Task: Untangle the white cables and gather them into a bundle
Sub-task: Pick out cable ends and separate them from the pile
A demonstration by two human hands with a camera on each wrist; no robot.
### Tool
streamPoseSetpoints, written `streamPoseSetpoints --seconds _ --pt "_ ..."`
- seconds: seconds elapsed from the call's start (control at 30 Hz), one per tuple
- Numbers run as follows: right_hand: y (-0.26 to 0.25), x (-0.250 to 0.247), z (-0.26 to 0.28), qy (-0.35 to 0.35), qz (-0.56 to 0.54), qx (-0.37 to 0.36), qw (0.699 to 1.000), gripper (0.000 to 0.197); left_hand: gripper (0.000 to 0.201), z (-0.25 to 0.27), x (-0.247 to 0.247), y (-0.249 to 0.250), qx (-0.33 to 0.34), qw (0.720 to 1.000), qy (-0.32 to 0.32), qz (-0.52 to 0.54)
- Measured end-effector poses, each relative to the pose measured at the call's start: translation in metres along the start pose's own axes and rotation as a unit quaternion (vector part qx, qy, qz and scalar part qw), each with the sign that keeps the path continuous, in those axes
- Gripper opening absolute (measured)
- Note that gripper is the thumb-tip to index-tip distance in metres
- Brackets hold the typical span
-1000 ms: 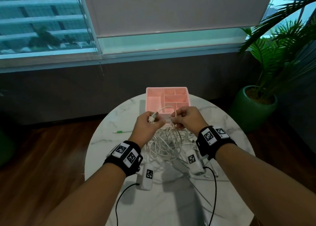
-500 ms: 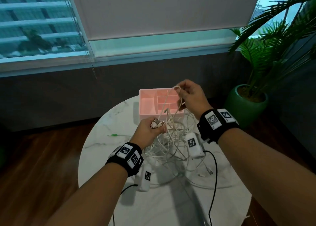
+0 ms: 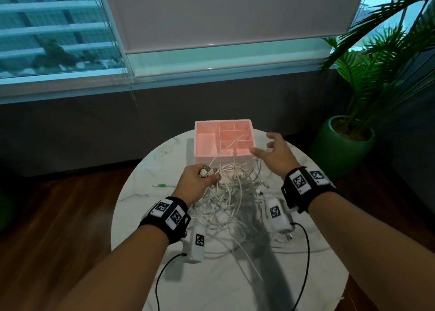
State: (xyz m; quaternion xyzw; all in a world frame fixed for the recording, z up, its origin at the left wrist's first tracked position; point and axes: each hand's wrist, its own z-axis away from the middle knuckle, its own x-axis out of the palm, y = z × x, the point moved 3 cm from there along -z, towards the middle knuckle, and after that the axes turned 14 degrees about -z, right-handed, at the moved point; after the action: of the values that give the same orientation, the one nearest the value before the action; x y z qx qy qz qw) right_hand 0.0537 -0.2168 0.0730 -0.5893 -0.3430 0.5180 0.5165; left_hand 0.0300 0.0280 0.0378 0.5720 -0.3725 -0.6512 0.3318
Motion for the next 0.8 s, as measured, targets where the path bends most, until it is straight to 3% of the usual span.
streamPoseSetpoints --seconds 0.03,0.13,0.2,0.27,0.47,0.63,0.73,0.8 --pt "0.004 0.002 0.006 -0.006 0.019 -0.021 1.000 0.061 0.015 0.000 0.000 0.002 0.000 1.000 0.000 0.000" --pt "0.003 0.015 0.022 -0.069 0.059 -0.131 0.987 0.029 0.012 -0.001 0.001 0.005 0.004 1.000 -0.005 0.002" --pt "0.004 0.025 0.027 -0.142 0.103 -0.158 0.972 0.026 0.012 -0.002 0.002 0.004 0.007 1.000 -0.002 -0.003" --pt "0.007 0.030 0.028 -0.174 0.153 -0.159 0.960 0.026 0.013 -0.003 0.002 0.004 0.009 1.000 0.005 -0.004" --pt "0.005 0.022 0.021 -0.147 0.249 -0.169 0.942 0.013 0.016 -0.003 -0.006 0.001 -0.006 0.999 0.038 0.007" --pt "-0.009 -0.001 0.007 -0.139 0.250 -0.137 0.948 0.003 0.019 -0.003 -0.016 -0.004 -0.026 0.999 0.042 0.020" --pt "-0.010 -0.002 0.005 -0.137 0.209 -0.131 0.960 0.018 0.018 -0.002 -0.014 -0.003 -0.019 0.999 0.033 0.030" --pt "-0.007 0.000 0.005 -0.118 0.114 -0.112 0.980 0.036 0.018 0.000 -0.012 -0.002 -0.017 0.999 0.032 0.036"
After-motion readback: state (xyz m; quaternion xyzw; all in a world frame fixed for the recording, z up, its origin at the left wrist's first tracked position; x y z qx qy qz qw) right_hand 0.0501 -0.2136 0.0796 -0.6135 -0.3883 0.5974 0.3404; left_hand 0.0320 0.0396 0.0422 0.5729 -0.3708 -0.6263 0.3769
